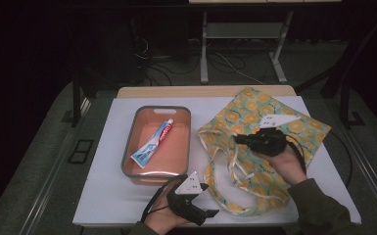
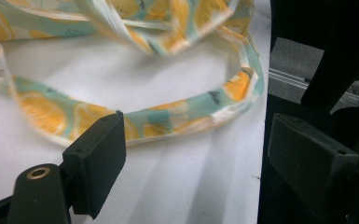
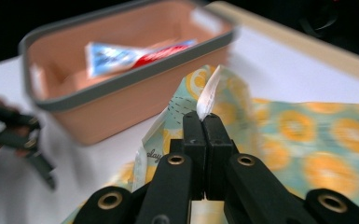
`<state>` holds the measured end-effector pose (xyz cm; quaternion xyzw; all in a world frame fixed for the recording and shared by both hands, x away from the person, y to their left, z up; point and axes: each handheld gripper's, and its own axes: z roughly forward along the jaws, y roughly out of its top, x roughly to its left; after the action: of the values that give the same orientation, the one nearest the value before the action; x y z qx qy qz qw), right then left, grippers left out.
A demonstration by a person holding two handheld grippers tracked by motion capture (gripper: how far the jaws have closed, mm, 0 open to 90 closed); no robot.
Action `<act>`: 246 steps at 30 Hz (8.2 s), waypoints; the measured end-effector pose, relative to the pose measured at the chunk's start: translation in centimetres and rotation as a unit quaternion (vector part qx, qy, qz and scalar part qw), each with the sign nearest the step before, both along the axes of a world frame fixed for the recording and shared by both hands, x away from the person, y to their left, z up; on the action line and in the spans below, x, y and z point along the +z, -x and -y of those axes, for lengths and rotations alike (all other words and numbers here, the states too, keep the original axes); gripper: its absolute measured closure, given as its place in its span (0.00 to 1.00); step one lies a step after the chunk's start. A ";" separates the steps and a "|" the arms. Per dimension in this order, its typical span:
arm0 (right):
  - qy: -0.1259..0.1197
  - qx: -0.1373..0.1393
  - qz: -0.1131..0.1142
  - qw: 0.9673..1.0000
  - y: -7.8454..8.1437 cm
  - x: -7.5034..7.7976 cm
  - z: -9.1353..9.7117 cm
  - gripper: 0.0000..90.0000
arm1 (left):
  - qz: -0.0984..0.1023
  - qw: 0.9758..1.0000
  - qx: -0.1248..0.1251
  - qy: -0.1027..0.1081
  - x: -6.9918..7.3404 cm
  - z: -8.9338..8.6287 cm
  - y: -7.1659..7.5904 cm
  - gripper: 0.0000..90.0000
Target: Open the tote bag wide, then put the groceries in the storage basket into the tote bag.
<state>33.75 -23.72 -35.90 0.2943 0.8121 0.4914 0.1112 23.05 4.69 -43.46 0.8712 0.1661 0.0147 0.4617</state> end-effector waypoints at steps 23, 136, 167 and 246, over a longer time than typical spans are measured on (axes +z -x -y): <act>0.035 -0.154 -0.109 0.981 -4.7 -6.0 8.1 0.65 | 0.000 1.000 -0.001 0.000 0.0 0.1 0.0 0.20; 0.007 -0.116 -0.026 0.993 -1.8 -3.3 6.2 0.99 | -0.003 1.000 -0.013 0.021 0.7 1.0 -0.3 0.20; 0.011 -0.108 -0.029 0.994 -1.7 -3.7 6.5 0.99 | 0.024 0.997 0.054 0.058 7.8 -1.3 -7.2 0.15; 0.004 -0.099 -0.023 0.995 -1.5 -3.7 6.5 0.99 | -0.057 0.959 0.260 -0.101 6.5 -8.4 -16.5 0.84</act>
<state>35.27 -30.19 -39.62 0.3838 0.7834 0.4679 0.1414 39.59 13.04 -36.92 0.8394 0.4102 0.1010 0.3418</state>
